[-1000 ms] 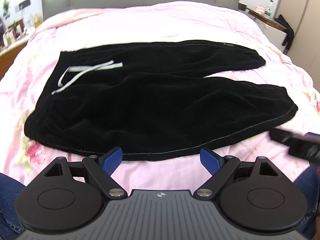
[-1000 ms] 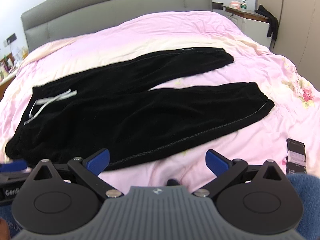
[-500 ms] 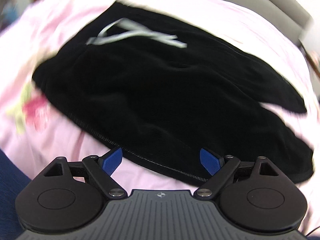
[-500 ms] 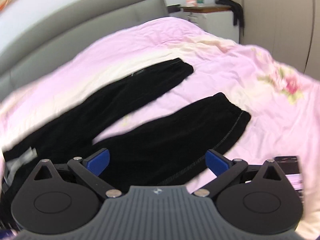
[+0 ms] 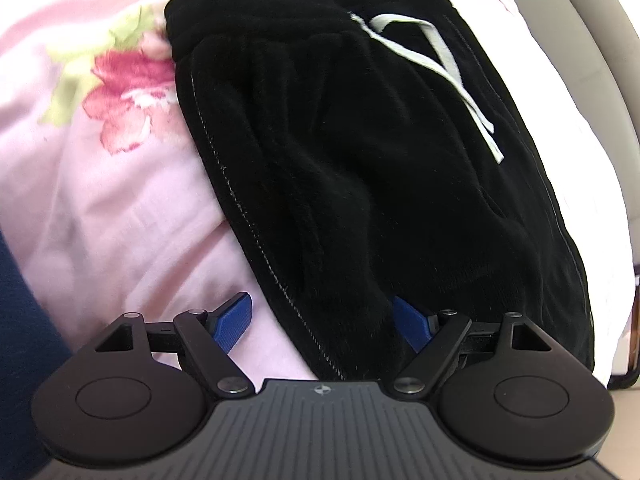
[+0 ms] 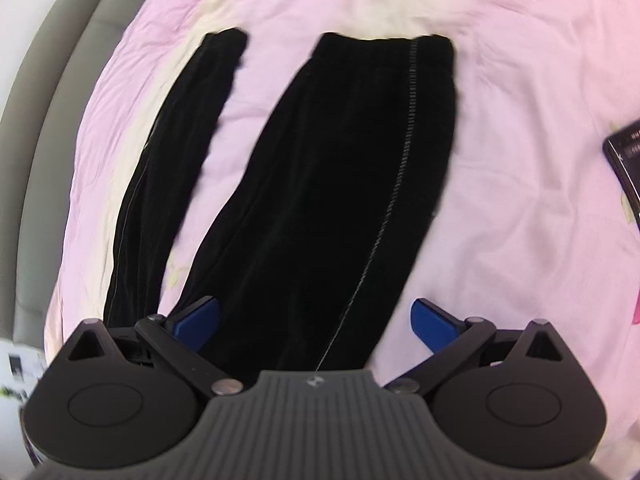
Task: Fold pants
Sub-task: 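Grasp the waistband with the left tool while the right tool grasps the leg cuffs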
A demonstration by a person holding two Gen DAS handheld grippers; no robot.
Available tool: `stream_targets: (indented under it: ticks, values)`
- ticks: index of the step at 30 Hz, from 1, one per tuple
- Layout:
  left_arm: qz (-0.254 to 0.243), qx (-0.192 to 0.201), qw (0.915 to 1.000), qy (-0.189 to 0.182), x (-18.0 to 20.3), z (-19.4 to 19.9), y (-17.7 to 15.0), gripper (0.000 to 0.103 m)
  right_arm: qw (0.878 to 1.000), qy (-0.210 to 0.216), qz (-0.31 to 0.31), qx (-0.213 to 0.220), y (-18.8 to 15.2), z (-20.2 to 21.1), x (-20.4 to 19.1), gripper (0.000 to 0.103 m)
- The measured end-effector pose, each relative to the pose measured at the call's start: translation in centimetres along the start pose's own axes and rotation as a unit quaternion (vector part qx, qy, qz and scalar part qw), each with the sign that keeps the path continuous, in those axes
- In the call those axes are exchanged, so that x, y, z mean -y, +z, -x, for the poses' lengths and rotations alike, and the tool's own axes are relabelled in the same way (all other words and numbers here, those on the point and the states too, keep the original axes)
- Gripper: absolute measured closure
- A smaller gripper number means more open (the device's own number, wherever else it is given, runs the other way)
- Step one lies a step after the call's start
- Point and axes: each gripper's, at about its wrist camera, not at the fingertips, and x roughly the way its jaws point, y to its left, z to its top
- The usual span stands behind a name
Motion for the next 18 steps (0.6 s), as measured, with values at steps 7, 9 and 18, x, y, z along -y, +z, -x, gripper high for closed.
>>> stream_targets:
  ticks: [7,9,18]
  values:
    - [0.054,0.016,0.9979,-0.031,-1.1,-1.4,1.0,0.011,0.997,0.012,-0.072,0.025,2.2,-1.1,2.3,0.013]
    - [0.075,0.021,0.9962,-0.040,-1.5,-1.7,1.5,0.015,0.996,0.017,-0.088,0.030,2.6,-1.5,3.0,0.018]
    - [0.093,0.041,0.9900,-0.098,-2.6,-1.4,2.0,0.071,0.990,0.053,-0.113,0.066,4.6,-2.6,5.2,0.083]
